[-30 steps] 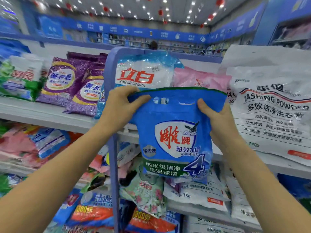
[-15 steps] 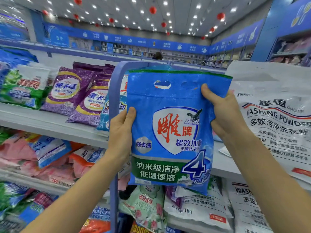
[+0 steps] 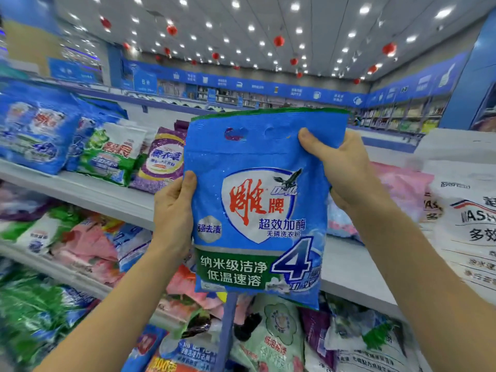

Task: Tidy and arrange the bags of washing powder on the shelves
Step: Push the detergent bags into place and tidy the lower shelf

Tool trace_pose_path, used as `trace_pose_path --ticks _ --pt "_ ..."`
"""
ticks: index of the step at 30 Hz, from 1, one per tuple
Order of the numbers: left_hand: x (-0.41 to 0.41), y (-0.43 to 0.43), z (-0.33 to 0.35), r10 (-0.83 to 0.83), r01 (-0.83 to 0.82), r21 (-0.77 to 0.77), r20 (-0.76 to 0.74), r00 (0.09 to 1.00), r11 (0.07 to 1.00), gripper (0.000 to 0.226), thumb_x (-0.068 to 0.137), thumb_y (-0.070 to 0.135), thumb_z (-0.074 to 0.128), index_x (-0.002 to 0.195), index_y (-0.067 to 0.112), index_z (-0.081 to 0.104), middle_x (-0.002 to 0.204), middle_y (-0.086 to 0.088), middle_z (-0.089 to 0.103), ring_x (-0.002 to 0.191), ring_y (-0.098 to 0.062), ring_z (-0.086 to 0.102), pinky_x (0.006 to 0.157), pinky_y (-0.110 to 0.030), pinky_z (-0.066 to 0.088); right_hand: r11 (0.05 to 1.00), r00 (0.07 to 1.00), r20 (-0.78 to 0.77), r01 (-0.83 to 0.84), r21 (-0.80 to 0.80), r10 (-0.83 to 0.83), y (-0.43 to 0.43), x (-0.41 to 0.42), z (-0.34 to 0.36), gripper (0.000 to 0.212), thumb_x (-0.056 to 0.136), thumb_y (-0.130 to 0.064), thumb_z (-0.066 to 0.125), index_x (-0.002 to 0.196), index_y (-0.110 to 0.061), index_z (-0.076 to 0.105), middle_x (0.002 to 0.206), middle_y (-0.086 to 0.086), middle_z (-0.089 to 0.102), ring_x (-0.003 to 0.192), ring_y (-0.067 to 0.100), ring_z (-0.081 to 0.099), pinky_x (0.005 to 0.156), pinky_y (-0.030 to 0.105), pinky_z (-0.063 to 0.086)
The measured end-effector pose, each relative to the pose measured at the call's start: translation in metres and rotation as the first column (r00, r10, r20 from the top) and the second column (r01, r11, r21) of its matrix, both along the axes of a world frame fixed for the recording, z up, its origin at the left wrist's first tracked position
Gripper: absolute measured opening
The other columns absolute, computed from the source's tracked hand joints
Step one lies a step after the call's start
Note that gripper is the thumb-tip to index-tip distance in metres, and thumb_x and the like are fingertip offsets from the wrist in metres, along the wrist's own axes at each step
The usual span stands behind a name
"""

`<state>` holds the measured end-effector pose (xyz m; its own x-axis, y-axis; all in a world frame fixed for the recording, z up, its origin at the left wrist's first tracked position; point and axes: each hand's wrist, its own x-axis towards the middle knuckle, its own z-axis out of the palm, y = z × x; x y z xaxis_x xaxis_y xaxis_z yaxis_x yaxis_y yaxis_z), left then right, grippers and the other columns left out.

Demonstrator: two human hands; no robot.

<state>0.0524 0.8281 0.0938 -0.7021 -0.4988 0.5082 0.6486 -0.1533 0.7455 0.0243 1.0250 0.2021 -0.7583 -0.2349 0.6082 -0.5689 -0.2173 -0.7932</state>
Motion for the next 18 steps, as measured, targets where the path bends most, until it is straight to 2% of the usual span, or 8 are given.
trace_pose_path --ticks 4,6,8,10,12,13,16,18 --pt "0.017 -0.061 0.01 0.051 -0.05 0.023 -0.018 0.999 0.998 0.028 0.087 0.034 0.055 0.071 0.027 0.076 0.078 0.007 0.075 0.07 -0.009 0.071 0.056 -0.021 0.056 0.994 0.994 0.047 -0.099 -0.039 0.101 -0.06 0.005 0.001 0.016 0.092 -0.01 0.056 0.084 -0.02 0.065 0.073 -0.013 0.072 0.07 0.006 0.07 0.059 0.02 0.054" --pt "0.027 -0.095 0.008 0.009 -0.01 0.084 0.021 1.0 0.996 0.026 0.084 0.038 0.055 0.084 0.021 0.074 0.084 0.004 0.075 0.076 -0.013 0.072 0.058 -0.023 0.056 0.99 0.989 0.061 -0.129 -0.047 0.132 -0.1 0.01 0.002 0.015 0.092 -0.011 0.056 0.084 -0.02 0.065 0.072 -0.013 0.072 0.071 0.006 0.07 0.06 0.021 0.055" --pt "0.041 -0.133 -0.001 -0.133 0.127 0.121 0.041 0.99 0.984 0.051 0.07 0.055 0.06 0.106 0.018 0.065 0.096 0.003 0.075 0.087 -0.016 0.071 0.062 -0.026 0.058 0.987 0.985 0.078 -0.151 -0.061 0.155 -0.141 0.015 0.004 0.013 0.092 -0.011 0.056 0.085 -0.019 0.065 0.072 -0.013 0.072 0.071 0.006 0.07 0.062 0.022 0.057" --pt "0.055 -0.166 -0.015 -0.246 0.242 0.047 0.1 0.964 0.969 0.09 0.047 0.072 0.073 0.118 0.018 0.057 0.107 0.002 0.072 0.096 -0.017 0.069 0.07 -0.03 0.058 0.982 0.978 0.103 -0.17 -0.088 0.179 -0.182 0.019 0.005 0.011 0.092 -0.011 0.056 0.087 -0.016 0.065 0.073 -0.011 0.073 0.072 0.009 0.07 0.065 0.025 0.058" --pt "0.064 -0.195 -0.034 -0.289 0.292 0.02 0.223 0.931 0.956 0.122 0.019 0.073 0.082 0.121 0.013 0.054 0.105 -0.002 0.073 0.094 -0.018 0.07 0.075 -0.034 0.059 0.981 0.975 0.133 -0.166 -0.103 0.179 -0.221 0.024 0.007 0.008 0.091 -0.012 0.058 0.09 -0.012 0.066 0.077 -0.007 0.073 0.076 0.013 0.071 0.071 0.032 0.059" --pt "0.066 -0.211 -0.044 -0.292 0.299 0.024 0.293 0.91 0.954 0.125 0.013 0.068 0.085 0.119 0.01 0.054 0.098 -0.002 0.074 0.089 -0.017 0.071 0.074 -0.034 0.059 0.981 0.974 0.146 -0.159 -0.108 0.174 -0.239 0.026 0.008 0.008 0.091 -0.013 0.058 0.091 -0.012 0.066 0.079 -0.005 0.074 0.079 0.016 0.071 0.075 0.035 0.059" --pt "0.074 -0.252 -0.063 -0.218 0.293 -0.117 0.426 0.878 0.949 0.119 0.022 0.07 0.083 0.12 0.011 0.054 0.106 -0.004 0.073 0.098 -0.02 0.069 0.083 -0.035 0.056 0.975 0.97 0.159 -0.161 -0.153 0.185 -0.288 0.029 0.01 0.01 0.091 -0.013 0.059 0.083 -0.015 0.065 0.074 -0.007 0.073 0.073 0.013 0.071 0.071 0.035 0.06" --pt "0.082 -0.283 -0.068 -0.103 0.198 -0.18 0.436 0.894 0.963 0.095 0.035 0.072 0.081 0.111 0.022 0.056 0.107 0.003 0.071 0.092 -0.007 0.069 0.079 -0.028 0.055 0.972 0.969 0.165 -0.156 -0.175 0.185 -0.316 0.028 0.01 0.014 0.091 -0.012 0.058 0.079 -0.017 0.064 0.069 -0.009 0.072 0.067 0.01 0.07 0.064 0.032 0.06"
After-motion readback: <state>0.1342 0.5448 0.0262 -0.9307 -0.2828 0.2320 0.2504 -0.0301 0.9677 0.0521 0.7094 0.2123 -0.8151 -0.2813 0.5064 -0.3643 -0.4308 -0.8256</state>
